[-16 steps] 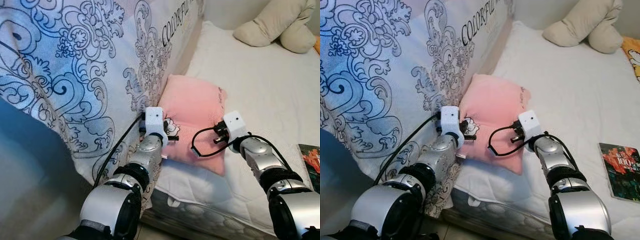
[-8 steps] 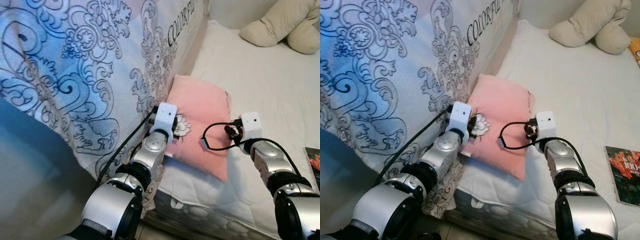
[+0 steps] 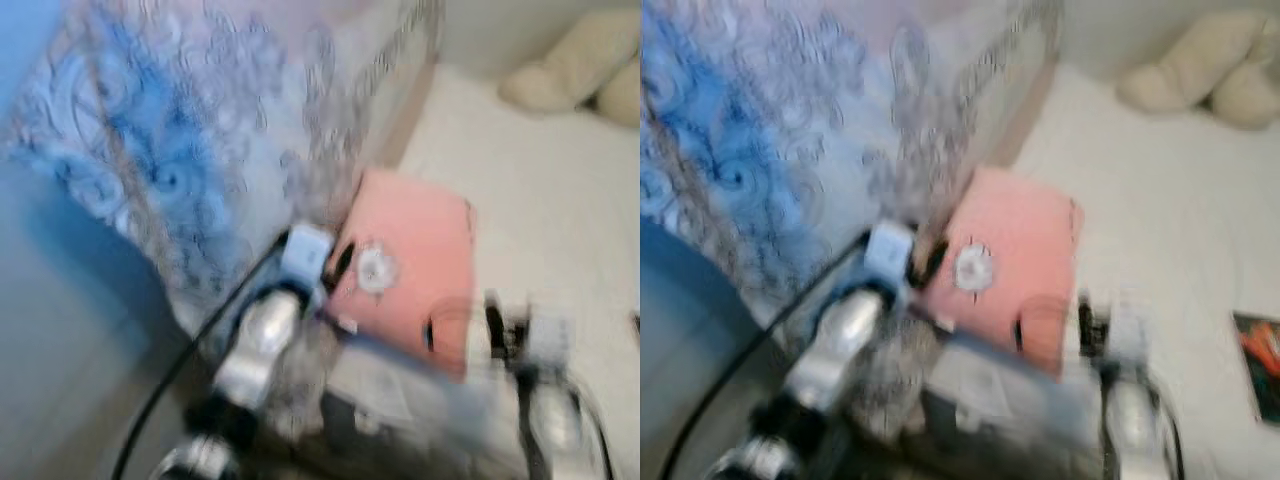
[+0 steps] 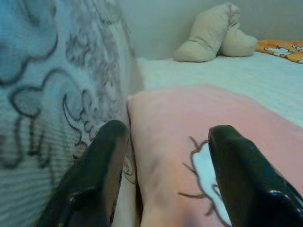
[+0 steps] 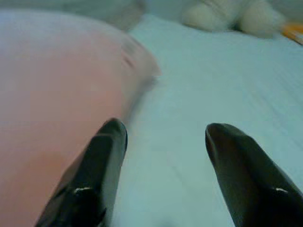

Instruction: Clean up the room

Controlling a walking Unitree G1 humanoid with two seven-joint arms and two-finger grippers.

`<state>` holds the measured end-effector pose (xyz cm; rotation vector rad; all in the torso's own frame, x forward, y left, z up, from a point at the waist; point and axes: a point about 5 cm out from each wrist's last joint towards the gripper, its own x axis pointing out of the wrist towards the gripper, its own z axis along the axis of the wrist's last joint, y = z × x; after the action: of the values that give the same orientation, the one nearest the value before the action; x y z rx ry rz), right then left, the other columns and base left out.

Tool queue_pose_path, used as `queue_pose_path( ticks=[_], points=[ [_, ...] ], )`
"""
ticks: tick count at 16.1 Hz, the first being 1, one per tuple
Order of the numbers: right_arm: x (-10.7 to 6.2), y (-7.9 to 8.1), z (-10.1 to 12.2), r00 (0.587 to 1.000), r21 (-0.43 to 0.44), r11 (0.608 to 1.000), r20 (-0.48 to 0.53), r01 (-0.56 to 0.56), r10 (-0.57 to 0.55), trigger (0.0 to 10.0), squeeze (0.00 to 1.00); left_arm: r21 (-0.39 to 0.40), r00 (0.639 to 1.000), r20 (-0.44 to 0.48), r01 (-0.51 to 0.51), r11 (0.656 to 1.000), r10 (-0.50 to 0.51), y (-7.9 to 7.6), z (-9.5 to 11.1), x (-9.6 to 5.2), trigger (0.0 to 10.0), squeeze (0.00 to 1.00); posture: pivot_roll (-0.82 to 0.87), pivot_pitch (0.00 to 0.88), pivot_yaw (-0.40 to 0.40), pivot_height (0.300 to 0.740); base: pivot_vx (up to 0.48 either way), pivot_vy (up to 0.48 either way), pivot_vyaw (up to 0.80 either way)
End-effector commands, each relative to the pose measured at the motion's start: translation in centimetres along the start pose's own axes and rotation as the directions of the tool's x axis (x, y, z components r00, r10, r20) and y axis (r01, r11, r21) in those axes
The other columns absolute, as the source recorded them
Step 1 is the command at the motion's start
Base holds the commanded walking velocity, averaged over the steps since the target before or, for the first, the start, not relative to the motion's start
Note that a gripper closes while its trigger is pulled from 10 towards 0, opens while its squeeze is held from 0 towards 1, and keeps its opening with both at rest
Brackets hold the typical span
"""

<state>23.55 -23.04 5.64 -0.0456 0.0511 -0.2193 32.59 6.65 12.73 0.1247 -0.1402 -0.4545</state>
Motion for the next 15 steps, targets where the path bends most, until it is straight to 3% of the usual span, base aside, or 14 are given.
queue_pose_path(
  ticks=[1,2,3,4,5,7,9,12,15],
  points=[
    [-1.4,-0.9,0.9,0.995,-0.016,0.999,0.086,0.05,-0.048,10.0,1.0,-0.032,0.983,-0.046,-0.181,0.983,0.18,3.1,-1.0,-1.5,10.0,1.0,0.09,0.0,-0.004,0.74,0.0,0.0,0.0],
    [-1.8,-1.0,0.5,0.996,-0.047,0.997,0.071,0.062,-0.059,10.0,1.0,-0.116,0.965,-0.055,-0.263,0.958,0.258,4.2,-1.3,-2.0,10.0,1.0,0.08,0.0,-0.006,0.74,0.0,0.0,0.0],
    [-1.9,-1.4,-0.9,0.994,-0.071,0.992,-0.012,0.106,-0.107,10.0,1.0,-0.173,0.966,-0.059,-0.26,0.95,0.253,4.5,-1.6,-2.3,10.0,0.0,0.08,0.0,-0.014,0.74,0.0,0.0,0.0],
    [-1.9,-1.6,-1.3,0.992,-0.082,0.989,-0.036,0.122,-0.125,10.0,1.0,-0.186,0.965,-0.073,-0.26,0.948,0.25,4.6,-2.0,-2.3,10.0,0.0,0.08,0.0,-0.014,0.74,0.0,0.0,0.0],
    [-1.5,-1.1,-1.3,0.994,-0.079,0.992,-0.045,0.1,-0.104,10.0,0.0,-0.193,0.978,-0.081,-0.206,0.959,0.193,3.8,-2.6,-2.2,10.0,0.0,0.08,0.0,-0.011,0.74,0.0,-0.48,0.0],
    [-0.6,0.1,0.6,0.998,-0.095,0.993,0.016,0.065,-0.064,10.0,0.0,-0.213,0.984,-0.122,-0.154,0.965,0.13,2.4,-3.5,-2.7,10.0,0.0,0.07,0.0,-0.004,0.74,0.0,-0.465,0.0],
    [0.6,0.7,1.2,0.999,-0.066,0.997,0.032,0.043,-0.041,10.0,0.0,-0.219,0.98,-0.13,-0.177,0.96,0.151,2.1,-3.7,-3.1,10.0,0.0,0.06,0.0,-0.001,0.74,0.0,-0.465,0.0],
    [0.8,1.4,1.2,1.0,-0.061,0.998,0.025,0.01,-0.009,10.0,0.0,-0.248,0.978,-0.157,-0.172,0.953,0.136,1.1,-4.5,-3.4,10.0,0.0,0.06,0.0,-0.006,0.74,0.0,-0.461,0.0],
    [0.5,1.8,1.1,1.0,-0.063,0.998,0.028,-0.011,0.013,10.0,0.0,-0.247,0.977,-0.164,-0.173,0.953,0.135,1.2,-4.6,-3.3,10.0,0.0,0.06,0.0,-0.005,0.74,0.0,-0.458,0.0]
  ],
)
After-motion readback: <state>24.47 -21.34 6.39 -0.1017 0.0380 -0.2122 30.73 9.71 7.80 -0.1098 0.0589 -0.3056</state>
